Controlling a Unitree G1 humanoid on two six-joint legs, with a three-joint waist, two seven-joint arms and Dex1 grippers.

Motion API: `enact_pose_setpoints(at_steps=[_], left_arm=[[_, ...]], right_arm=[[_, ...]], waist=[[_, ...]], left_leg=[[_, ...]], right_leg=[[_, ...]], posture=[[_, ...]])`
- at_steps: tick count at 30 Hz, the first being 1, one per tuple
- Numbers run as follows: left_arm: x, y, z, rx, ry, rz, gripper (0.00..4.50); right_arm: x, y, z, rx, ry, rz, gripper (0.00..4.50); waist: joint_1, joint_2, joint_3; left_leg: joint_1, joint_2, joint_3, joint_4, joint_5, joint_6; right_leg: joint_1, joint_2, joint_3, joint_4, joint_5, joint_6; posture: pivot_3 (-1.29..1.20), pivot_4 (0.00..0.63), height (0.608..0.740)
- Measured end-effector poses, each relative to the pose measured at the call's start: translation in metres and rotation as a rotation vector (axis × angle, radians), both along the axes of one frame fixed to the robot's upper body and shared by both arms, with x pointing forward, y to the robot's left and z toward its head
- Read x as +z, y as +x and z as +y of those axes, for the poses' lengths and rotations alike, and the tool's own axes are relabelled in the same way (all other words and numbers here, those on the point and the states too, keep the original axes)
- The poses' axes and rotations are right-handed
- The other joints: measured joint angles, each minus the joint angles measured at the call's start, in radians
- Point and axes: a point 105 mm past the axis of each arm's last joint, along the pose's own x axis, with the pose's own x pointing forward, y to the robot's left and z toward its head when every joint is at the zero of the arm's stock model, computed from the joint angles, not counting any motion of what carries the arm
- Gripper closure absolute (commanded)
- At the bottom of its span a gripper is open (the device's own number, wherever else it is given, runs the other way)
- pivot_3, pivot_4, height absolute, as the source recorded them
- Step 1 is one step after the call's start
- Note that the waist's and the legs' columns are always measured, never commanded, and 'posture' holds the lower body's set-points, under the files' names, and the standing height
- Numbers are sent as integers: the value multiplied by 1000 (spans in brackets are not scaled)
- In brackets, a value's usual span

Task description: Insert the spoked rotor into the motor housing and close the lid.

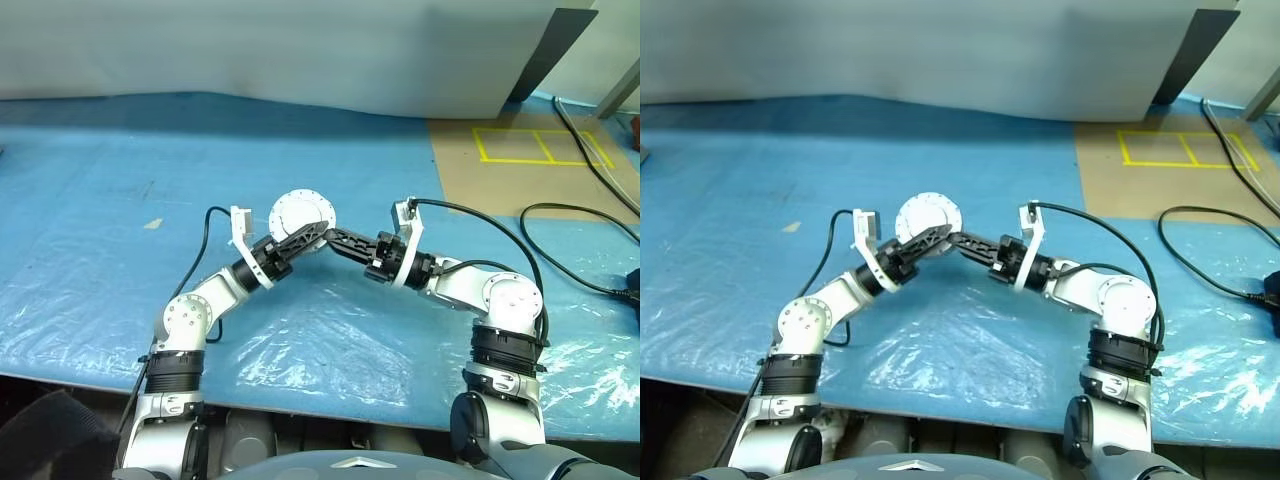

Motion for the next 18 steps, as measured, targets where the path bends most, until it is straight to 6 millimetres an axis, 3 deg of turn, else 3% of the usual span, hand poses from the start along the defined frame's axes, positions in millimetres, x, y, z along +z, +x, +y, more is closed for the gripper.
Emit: enact_pose_setpoints(at_steps=[5,6,18], left_arm=[[1,8,8,48,-59,42,1647],[2,8,8,46,-68,42,1745],[-2,8,9,49,-68,57,1763]], right_arm=[[2,-1,0,2,15,-3,3381],[2,-1,0,3,19,-3,3381],[-1,2,4,-14,3,4,3381]], waist=[[0,0,0],[1,0,0],[9,0,0]], left_leg=[[0,0,0,0,0,0],[-1,0,0,0,0,0],[0,0,0,1,0,0]], right_leg=[[0,0,0,0,0,0],[0,0,0,0,0,0],[0,0,0,0,0,0]], posture=[[0,150,740],[0,150,740],[0,150,740]])
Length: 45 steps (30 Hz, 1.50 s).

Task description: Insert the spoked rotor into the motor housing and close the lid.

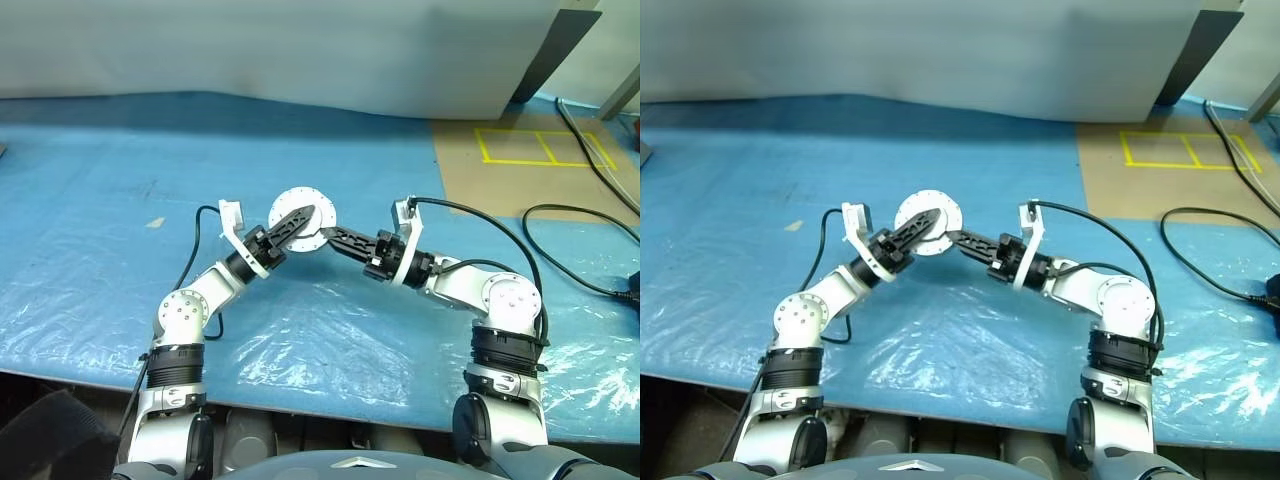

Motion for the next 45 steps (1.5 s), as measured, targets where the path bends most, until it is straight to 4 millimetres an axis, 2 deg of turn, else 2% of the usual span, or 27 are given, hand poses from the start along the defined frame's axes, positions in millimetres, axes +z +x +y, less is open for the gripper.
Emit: enact_pose_setpoints(at_steps=[2,5,7,8,19,23,26,29,31,33,35,40,43,45], left_arm=[[-2,2,0,1,4,10,1763],[-4,4,0,12,19,12,1786],[-3,6,2,21,49,5,2097],[-6,6,1,21,67,11,2111],[-6,7,2,31,75,14,2111],[-4,12,8,89,91,4,2111],[-3,25,28,241,118,13,2111],[6,48,65,504,169,-2,2111],[8,57,88,644,206,-6,2111],[1,62,110,771,265,3,2111],[-13,65,132,863,325,43,2111],[-37,68,162,970,399,111,2111],[-44,69,175,1010,440,138,2111],[-45,70,176,1013,441,138,2111]], right_arm=[[-1,1,0,-14,-11,-5,3381],[-4,4,0,-38,-44,-17,2372],[-8,6,-4,-65,-68,-13,1736],[-6,7,-4,-68,-60,-22,1436],[-7,7,-4,-60,-47,-8,1398],[-6,6,-2,-51,-42,-9,1398],[-2,5,0,-36,-26,-24,1398],[0,7,-2,-42,-28,-39,1398],[0,7,-3,-44,-38,-45,1398],[-2,9,-4,-53,-55,-51,1398],[-4,10,-3,-61,-71,-57,1398],[-7,11,1,-52,-95,-67,1398],[-8,11,1,-52,-105,-71,1398],[-9,11,1,-51,-108,-73,1398]], waist=[[4,0,0],[7,0,0],[7,0,0],[7,0,0],[7,0,0],[6,0,0],[4,-1,0],[6,-1,1],[6,-1,0],[6,-1,0],[6,-2,1],[9,-6,3],[9,-6,3],[10,-6,3]], left_leg=[[0,0,0,0,0,0],[0,0,0,0,0,0],[0,0,0,0,0,0],[0,0,0,0,0,0],[0,0,0,1,0,0],[0,0,-1,2,0,0],[0,0,-1,2,0,0],[-1,0,-2,4,0,0],[-2,0,-2,4,0,0],[-2,0,-3,5,0,0],[-2,0,-4,5,0,0],[-6,0,-8,7,0,0],[-6,0,-9,8,0,0],[-6,0,-10,9,0,0]], right_leg=[[0,0,0,0,0,0],[0,0,0,0,0,0],[0,0,0,0,0,0],[0,0,0,0,0,0],[0,0,0,1,0,1],[0,0,0,2,0,0],[0,0,0,2,0,0],[0,0,-1,2,1,1],[1,0,-1,1,1,2],[1,0,-1,1,2,2],[1,0,-2,1,2,2],[1,0,-6,1,2,2],[1,-1,-7,2,2,1],[2,-1,-8,2,2,1]], posture=[[0,150,740],[0,150,740],[0,150,740],[0,150,740],[0,150,740],[0,150,740],[0,150,740],[0,150,740],[0,150,740],[0,150,740],[0,150,740],[0,150,740],[0,150,740],[0,150,740]])
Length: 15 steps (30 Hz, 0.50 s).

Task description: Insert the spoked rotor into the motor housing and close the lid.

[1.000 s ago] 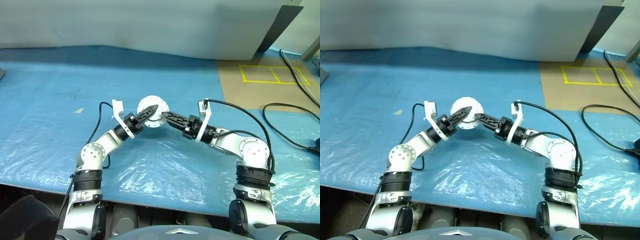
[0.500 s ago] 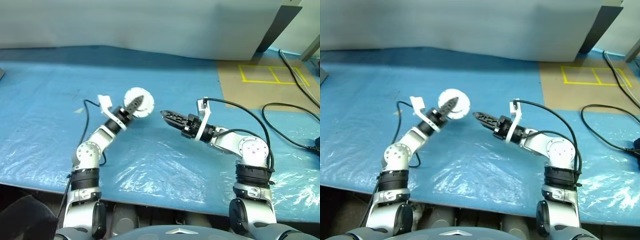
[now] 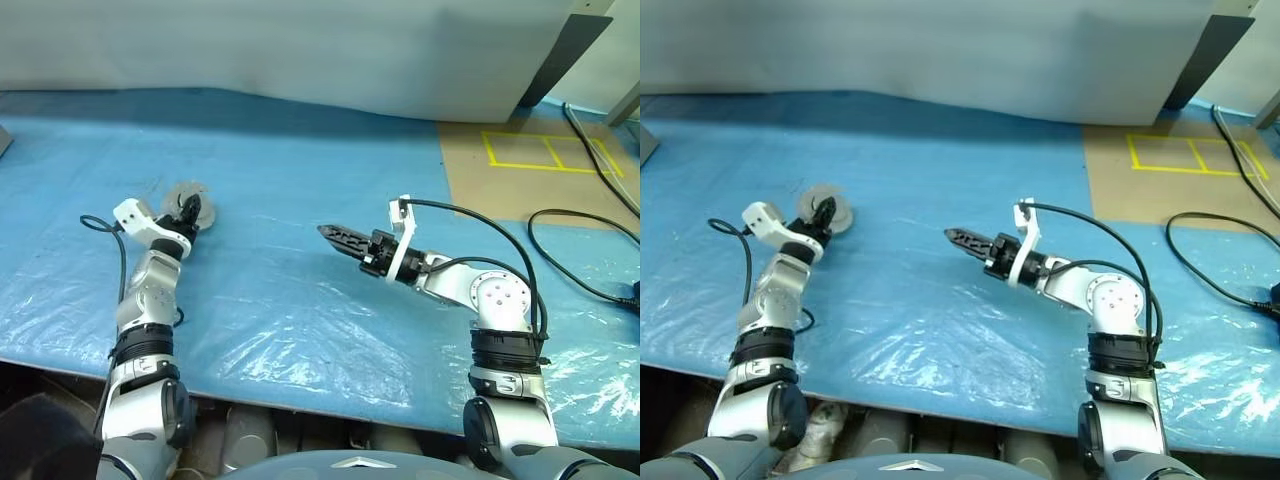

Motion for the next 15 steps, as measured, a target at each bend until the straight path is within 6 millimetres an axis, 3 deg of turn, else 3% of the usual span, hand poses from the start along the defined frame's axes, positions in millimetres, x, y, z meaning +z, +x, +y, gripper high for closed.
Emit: enact_pose_setpoints(at_steps=[1,6,9,15], left_arm=[[0,0,-1,-9,0,-1,2111],[-4,1,-8,-60,-5,1,495],[-12,3,8,31,38,60,495],[-4,-4,39,154,82,44,495]], right_arm=[[0,0,0,0,-2,0,1398],[-2,1,0,-3,-16,-1,1398],[-3,0,0,0,-16,-2,1398],[-5,0,0,5,-22,-3,1398]], waist=[[0,0,0],[-1,0,0],[-3,0,0],[-3,0,0]], left_leg=[[0,0,0,0,0,0],[0,0,-1,3,0,0],[1,1,-1,4,0,0],[1,1,-2,5,0,0]], right_leg=[[0,0,0,0,0,0],[1,-1,-1,2,0,-1],[1,0,-1,3,0,-1],[2,-1,-1,4,1,-1]], posture=[[0,150,740],[0,150,740],[0,150,740],[0,150,740]])
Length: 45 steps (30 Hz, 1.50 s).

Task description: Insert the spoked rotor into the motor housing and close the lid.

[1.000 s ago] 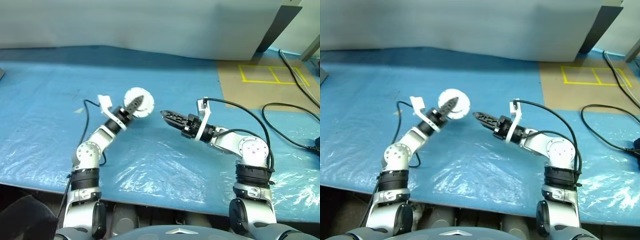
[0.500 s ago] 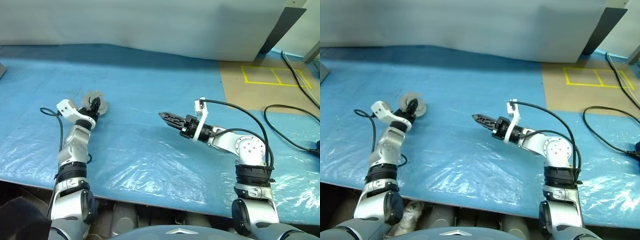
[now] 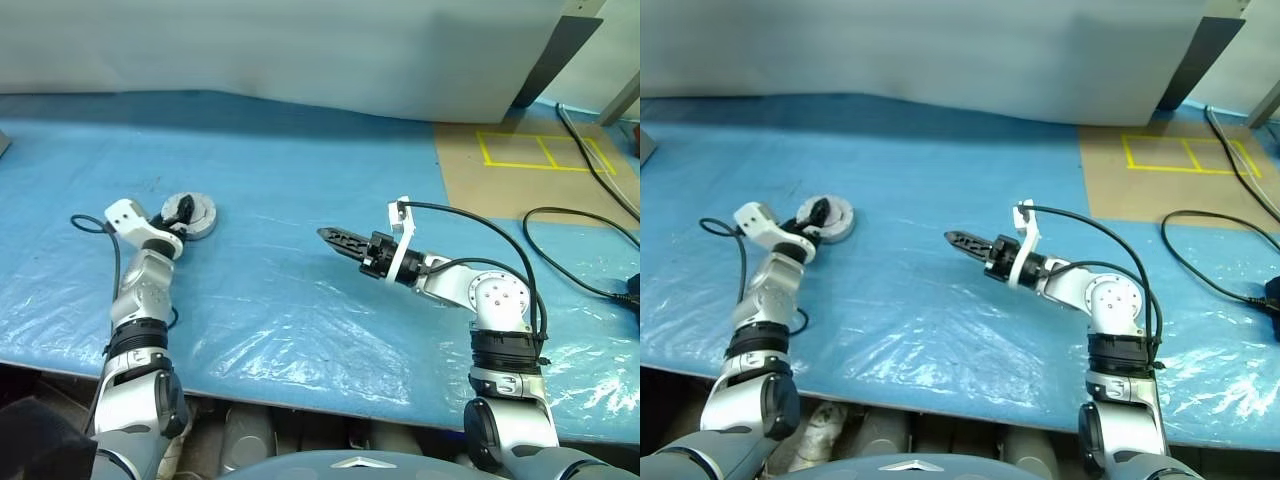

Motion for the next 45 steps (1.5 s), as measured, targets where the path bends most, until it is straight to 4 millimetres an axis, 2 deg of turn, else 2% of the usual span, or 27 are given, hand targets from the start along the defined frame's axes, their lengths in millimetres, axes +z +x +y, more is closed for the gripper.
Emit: enact_pose_setpoints(at_steps=[7,9,11,13,15,18,20,23,24,27,30,34,45], left_arm=[[11,-11,36,143,81,-22,495],[19,-11,38,146,98,-47,495],[34,-8,27,106,125,-95,495],[52,-3,5,23,174,-161,495],[71,2,-30,-105,219,-235,495],[86,-3,-108,-437,317,-320,495],[85,-14,-152,-651,369,-343,495],[73,-33,-187,-909,463,-335,495],[67,-39,-192,-978,506,-323,495],[39,-56,-196,-1151,607,-256,495],[26,-61,-196,-1205,604,-228,495],[23,-63,-196,-1229,603,-230,495],[24,-64,-198,-1264,608,-237,495]], right_arm=[[-3,-1,2,9,-14,-2,1398],[-3,0,1,6,-16,-7,1398],[-2,3,-1,-15,-35,-38,1398],[1,7,-6,-50,-78,-97,1398],[9,12,-12,-99,-126,-194,1398],[16,19,-26,-182,-258,-352,1398],[17,22,-35,-219,-351,-431,1398],[11,23,-51,-273,-462,-497,1398],[8,23,-57,-287,-493,-505,1398],[-5,15,-68,-313,-593,-532,1398],[-15,5,-70,-317,-636,-536,1398],[-17,-1,-73,-345,-647,-537,1398],[-19,1,-73,-383,-675,-535,1398]], waist=[[1,0,0],[2,0,0],[5,0,0],[10,0,0],[12,0,0],[10,0,0],[5,0,0],[-8,0,0],[-11,1,0],[-15,2,0],[-16,2,1],[-16,3,1],[-23,3,1]], left_leg=[[-1,0,-1,0,0,0],[-1,0,-2,0,0,0],[-2,0,-3,1,0,0],[-4,-1,-5,2,0,0],[-4,-1,-5,3,0,0],[-4,-1,-5,3,0,0],[-4,0,-5,2,0,0],[-2,0,-5,1,0,0],[-1,0,-5,1,0,0],[-1,0,-5,1,0,0],[-1,-1,-5,1,0,0],[0,-1,-5,2,0,0],[1,-1,-4,2,1,1]], right_leg=[[0,0,-1,0,0,0],[1,0,-1,0,0,0],[1,-1,-3,0,0,0],[1,-1,-4,0,0,0],[1,-2,-4,0,0,0],[1,-2,-4,0,0,0],[0,-1,-4,0,0,0],[0,1,-3,1,-1,-1],[0,1,-2,1,-1,-1],[0,1,-2,0,-1,-1],[1,1,-2,0,-1,-1],[2,0,-1,0,-1,-1],[3,0,-1,0,-1,-1]], posture=[[0,150,740],[0,150,740],[0,150,740],[0,150,740],[0,150,740],[0,150,740],[0,150,740],[0,150,740],[0,150,740],[0,150,740],[0,150,740],[0,150,740],[0,150,740]])
